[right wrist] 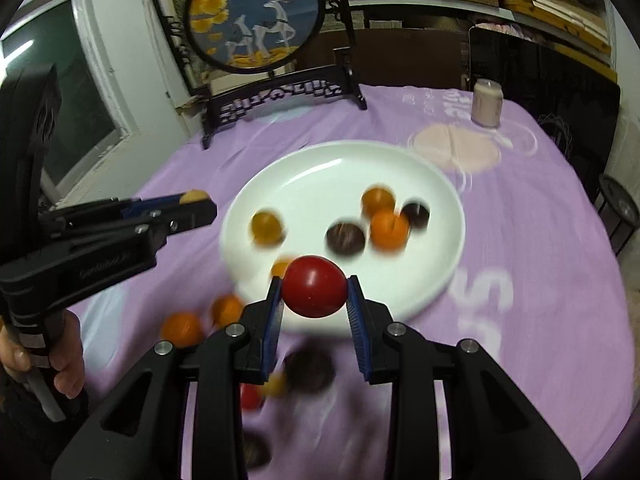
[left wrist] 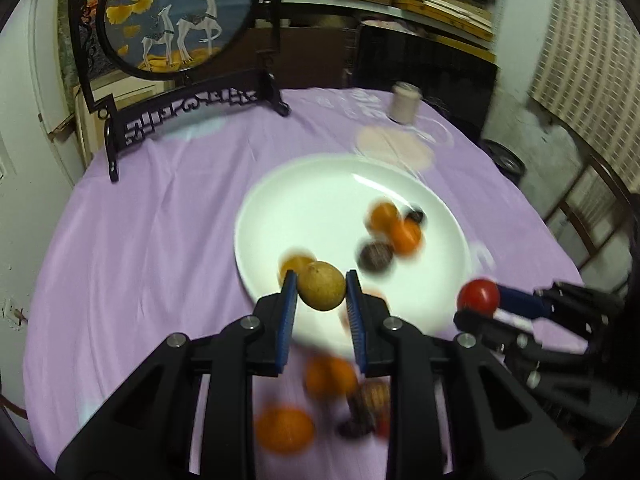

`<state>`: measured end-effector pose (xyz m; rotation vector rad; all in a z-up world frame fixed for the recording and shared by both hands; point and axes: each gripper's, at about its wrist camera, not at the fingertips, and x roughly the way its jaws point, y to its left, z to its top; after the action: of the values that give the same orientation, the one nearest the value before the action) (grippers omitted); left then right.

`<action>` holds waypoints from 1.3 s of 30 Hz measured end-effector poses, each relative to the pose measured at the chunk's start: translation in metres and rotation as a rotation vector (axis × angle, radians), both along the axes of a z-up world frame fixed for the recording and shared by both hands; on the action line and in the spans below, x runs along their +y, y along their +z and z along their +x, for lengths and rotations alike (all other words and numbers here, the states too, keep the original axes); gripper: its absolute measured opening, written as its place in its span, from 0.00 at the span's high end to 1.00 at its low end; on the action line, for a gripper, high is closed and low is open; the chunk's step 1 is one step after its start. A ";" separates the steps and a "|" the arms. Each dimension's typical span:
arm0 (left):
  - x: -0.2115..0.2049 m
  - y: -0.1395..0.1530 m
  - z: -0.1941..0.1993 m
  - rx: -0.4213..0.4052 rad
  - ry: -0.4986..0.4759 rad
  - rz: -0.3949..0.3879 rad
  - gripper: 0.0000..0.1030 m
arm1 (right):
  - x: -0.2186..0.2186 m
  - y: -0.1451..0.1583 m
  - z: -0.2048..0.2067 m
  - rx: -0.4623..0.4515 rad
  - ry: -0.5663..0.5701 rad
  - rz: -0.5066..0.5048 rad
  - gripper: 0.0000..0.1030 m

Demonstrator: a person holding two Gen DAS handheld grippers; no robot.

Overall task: Organize fruits
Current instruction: 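Place the yellow fruit and red tomato on the plate and release both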

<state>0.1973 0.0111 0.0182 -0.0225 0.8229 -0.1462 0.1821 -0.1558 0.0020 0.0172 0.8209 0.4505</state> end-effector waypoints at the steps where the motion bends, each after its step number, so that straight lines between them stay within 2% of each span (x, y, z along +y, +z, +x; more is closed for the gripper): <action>1: 0.002 0.000 0.021 0.017 0.015 -0.021 0.76 | 0.001 0.000 0.010 0.000 -0.011 -0.004 0.69; 3: 0.006 -0.004 0.048 0.034 0.046 -0.034 0.76 | 0.005 -0.001 0.042 0.002 -0.039 -0.012 0.69; 7: 0.011 -0.022 0.085 0.073 0.068 -0.082 0.76 | 0.012 -0.013 0.071 0.017 -0.035 0.006 0.69; 10: 0.012 -0.034 0.087 0.080 0.060 -0.079 0.76 | 0.018 -0.028 0.073 0.007 -0.018 -0.018 0.69; 13: 0.014 -0.039 0.089 0.099 0.046 -0.098 0.76 | 0.020 -0.037 0.082 0.057 -0.012 -0.016 0.69; 20: 0.009 -0.041 0.087 0.094 0.029 -0.090 0.75 | 0.030 -0.038 0.081 0.020 -0.006 -0.059 0.68; 22: 0.009 -0.043 0.087 0.094 0.039 -0.088 0.70 | 0.030 -0.039 0.081 0.003 -0.020 -0.080 0.63; 25: 0.010 -0.043 0.085 0.094 0.044 -0.099 0.61 | 0.026 -0.037 0.078 -0.014 -0.032 -0.085 0.62; 30: 0.017 -0.036 0.073 0.065 0.052 -0.112 0.60 | 0.013 -0.035 0.063 -0.045 -0.077 -0.109 0.62; 33: 0.023 -0.028 0.064 0.052 0.053 -0.142 0.60 | 0.003 -0.030 0.047 -0.029 -0.096 -0.078 0.62; 35: 0.026 -0.019 0.051 0.024 0.053 -0.159 0.60 | 0.000 -0.026 0.023 -0.031 -0.089 -0.057 0.62; 39: 0.027 -0.007 0.012 -0.021 0.062 -0.127 0.56 | -0.010 -0.029 -0.033 0.010 -0.047 -0.016 0.61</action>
<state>0.2098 0.0381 0.0109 -0.1659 0.7899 -0.1402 0.1486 -0.1658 -0.0266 0.0243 0.8320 0.3994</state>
